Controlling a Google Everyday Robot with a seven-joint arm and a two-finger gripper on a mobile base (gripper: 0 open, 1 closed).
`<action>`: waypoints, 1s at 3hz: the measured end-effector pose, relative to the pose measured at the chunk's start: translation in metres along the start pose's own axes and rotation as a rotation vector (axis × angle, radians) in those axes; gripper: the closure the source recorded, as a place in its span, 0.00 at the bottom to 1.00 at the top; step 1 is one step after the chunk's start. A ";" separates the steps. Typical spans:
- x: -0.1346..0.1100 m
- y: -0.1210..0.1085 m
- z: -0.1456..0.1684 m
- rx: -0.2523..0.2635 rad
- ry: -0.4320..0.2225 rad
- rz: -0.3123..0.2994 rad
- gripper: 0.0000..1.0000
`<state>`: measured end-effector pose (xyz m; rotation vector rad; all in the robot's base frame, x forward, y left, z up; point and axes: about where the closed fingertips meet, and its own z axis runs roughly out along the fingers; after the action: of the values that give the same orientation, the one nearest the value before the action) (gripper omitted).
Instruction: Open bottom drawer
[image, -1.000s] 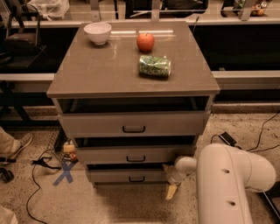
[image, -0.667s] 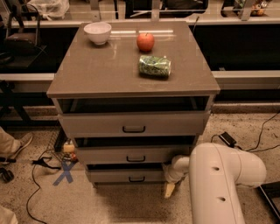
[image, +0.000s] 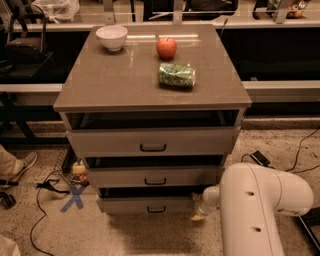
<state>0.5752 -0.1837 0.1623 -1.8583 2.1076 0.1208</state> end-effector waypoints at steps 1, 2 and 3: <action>-0.002 -0.001 -0.005 0.000 0.000 0.000 0.72; -0.002 -0.001 -0.006 0.000 0.000 0.000 0.96; -0.002 -0.001 -0.007 0.000 0.000 0.000 0.00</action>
Offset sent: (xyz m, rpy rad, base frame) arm -0.1131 -0.0280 0.0515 0.0071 -0.0238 -0.0700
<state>0.5752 -0.1835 0.1693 -1.8585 2.1076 0.1211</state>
